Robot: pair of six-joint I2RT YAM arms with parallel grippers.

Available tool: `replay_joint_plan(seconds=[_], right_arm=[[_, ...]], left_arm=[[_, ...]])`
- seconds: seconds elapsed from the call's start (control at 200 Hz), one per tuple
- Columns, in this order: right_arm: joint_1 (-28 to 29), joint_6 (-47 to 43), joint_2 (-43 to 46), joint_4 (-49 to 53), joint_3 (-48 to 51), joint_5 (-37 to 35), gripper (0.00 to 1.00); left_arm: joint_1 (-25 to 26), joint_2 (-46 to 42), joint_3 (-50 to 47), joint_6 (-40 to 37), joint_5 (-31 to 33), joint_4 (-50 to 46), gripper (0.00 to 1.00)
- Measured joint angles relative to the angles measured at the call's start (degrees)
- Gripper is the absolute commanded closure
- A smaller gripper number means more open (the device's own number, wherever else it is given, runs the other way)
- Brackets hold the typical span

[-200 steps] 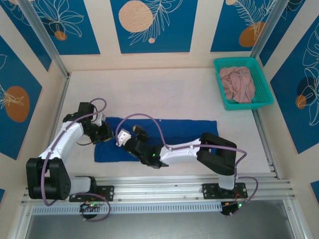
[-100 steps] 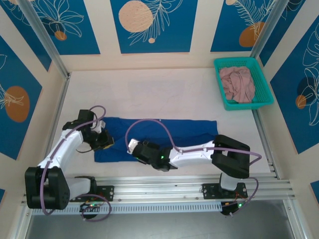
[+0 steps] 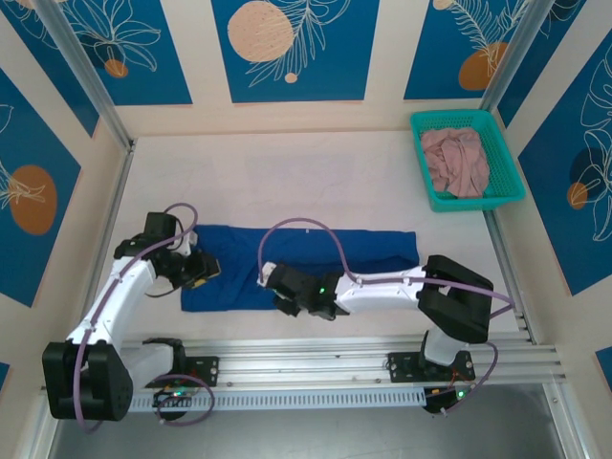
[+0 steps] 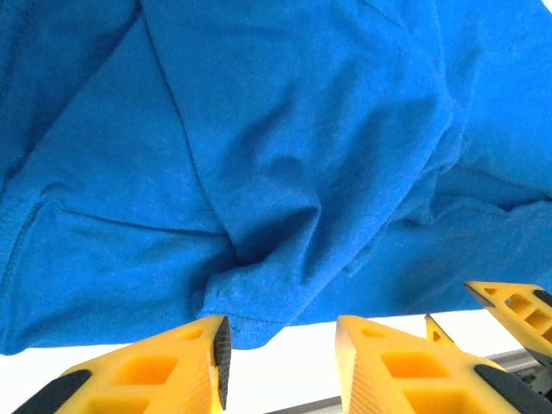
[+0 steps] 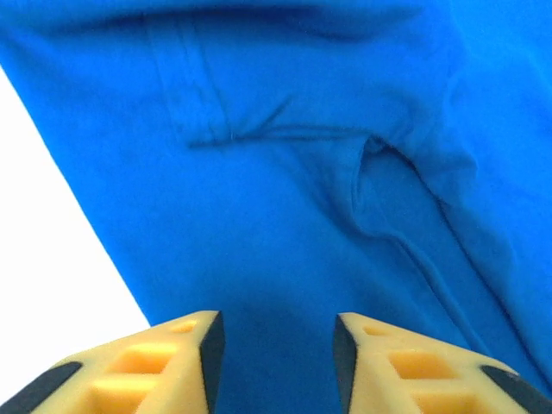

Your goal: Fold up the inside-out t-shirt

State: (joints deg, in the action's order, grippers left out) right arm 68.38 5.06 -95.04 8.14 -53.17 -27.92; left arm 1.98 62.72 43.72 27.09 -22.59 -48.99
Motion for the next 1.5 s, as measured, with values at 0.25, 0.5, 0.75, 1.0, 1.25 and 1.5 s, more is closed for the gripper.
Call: replay_joint_plan(seconds=[0.25, 0.5, 0.75, 1.0, 1.25, 1.5], right_arm=[[-1.8, 5.7, -7.4, -3.9, -9.4, 7.3, 0.47], [-2.5, 7.3, -13.9, -3.8, -11.4, 10.0, 0.5], [-3.7, 8.7, -15.6, -3.4, -12.1, 10.0, 0.68], [-3.7, 9.3, -15.3, -3.4, -12.1, 10.2, 0.86], [-3.7, 9.9, -10.4, -0.9, -11.6, 10.4, 0.9], [-3.7, 10.2, -5.0, 2.5, -8.5, 10.4, 0.92]], left_arm=[[0.0, 0.1, 0.0, -0.2, 2.1, 1.0, 0.62], [0.0, 0.1, 0.0, -0.9, 4.2, 1.0, 0.61], [0.0, 0.1, 0.0, -1.7, 4.9, 1.0, 0.61], [0.0, 0.1, 0.0, -1.7, 4.9, 1.0, 0.61], [0.0, 0.1, 0.0, -1.7, 5.1, 1.0, 0.61], [0.0, 0.1, 0.0, -2.0, 5.1, 1.0, 0.61]])
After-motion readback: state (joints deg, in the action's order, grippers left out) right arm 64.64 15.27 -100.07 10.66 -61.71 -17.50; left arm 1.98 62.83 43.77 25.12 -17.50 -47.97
